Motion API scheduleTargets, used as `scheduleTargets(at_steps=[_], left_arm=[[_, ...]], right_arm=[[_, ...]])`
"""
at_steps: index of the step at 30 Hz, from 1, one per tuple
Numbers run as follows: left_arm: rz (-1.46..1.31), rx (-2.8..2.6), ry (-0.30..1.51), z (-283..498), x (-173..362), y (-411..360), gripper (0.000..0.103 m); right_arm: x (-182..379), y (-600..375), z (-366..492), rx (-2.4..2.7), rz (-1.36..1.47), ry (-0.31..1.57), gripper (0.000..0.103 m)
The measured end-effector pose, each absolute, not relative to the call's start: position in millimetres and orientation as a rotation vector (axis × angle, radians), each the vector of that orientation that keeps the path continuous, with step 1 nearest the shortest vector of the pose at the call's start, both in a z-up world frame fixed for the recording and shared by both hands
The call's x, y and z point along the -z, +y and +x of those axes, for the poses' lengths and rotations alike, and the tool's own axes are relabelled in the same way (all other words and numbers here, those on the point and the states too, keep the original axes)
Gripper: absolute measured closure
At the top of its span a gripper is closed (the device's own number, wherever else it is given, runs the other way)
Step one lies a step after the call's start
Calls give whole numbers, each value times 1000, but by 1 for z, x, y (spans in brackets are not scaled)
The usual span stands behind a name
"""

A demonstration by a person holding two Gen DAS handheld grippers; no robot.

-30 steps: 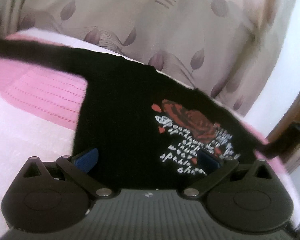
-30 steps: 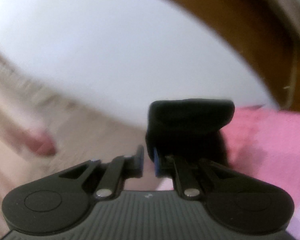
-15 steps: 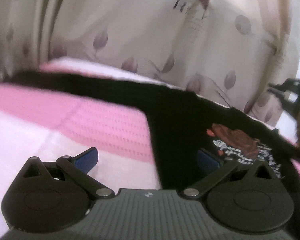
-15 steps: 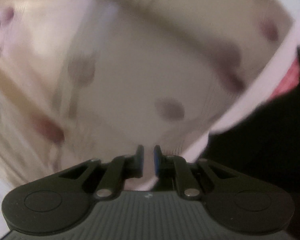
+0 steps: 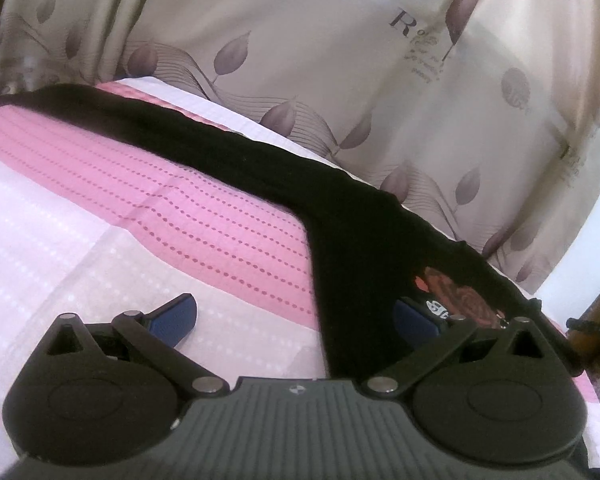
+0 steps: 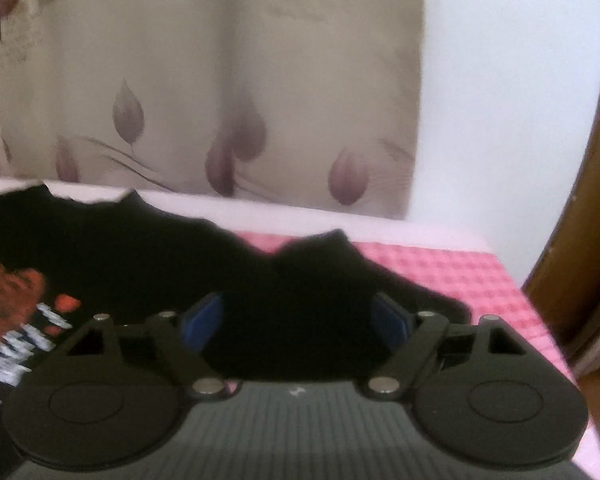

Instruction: Fold small clothes

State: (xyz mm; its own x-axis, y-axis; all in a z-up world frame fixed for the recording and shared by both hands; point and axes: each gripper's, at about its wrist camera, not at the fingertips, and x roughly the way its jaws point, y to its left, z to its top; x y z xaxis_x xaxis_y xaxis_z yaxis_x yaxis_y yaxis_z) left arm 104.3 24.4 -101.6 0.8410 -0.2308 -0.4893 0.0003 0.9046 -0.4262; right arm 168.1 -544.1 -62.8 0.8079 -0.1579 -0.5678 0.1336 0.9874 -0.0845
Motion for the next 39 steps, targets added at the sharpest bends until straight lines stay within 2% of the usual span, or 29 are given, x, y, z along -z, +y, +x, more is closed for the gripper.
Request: scheduleTargets(at_steps=[5, 7, 12, 14, 15, 16, 28, 34, 39], left_arm=[[-400, 112, 575, 108, 101, 20, 0], [-384, 106, 581, 109, 101, 18, 0], [-355, 97, 592, 112, 101, 14, 0], [-349, 97, 596, 113, 101, 13, 0], [-348, 97, 596, 113, 101, 13, 0], [-347, 97, 597, 113, 101, 13, 0], [-374, 103, 586, 112, 102, 16, 0], [-392, 109, 579, 111, 103, 19, 0], [-412, 115, 572, 110, 103, 22, 0]], right_arm=[[80, -535, 201, 165, -164, 610, 23], [88, -536, 220, 170, -190, 641, 40], [107, -554, 251, 210, -165, 705, 59], [111, -561, 253, 229, -157, 717, 74], [111, -567, 252, 231, -126, 716, 86], [110, -572, 250, 232, -105, 713, 94], [29, -565, 226, 125, 238, 500, 95], [-13, -489, 234, -83, 367, 371, 95], [-15, -400, 245, -259, 415, 347, 95]])
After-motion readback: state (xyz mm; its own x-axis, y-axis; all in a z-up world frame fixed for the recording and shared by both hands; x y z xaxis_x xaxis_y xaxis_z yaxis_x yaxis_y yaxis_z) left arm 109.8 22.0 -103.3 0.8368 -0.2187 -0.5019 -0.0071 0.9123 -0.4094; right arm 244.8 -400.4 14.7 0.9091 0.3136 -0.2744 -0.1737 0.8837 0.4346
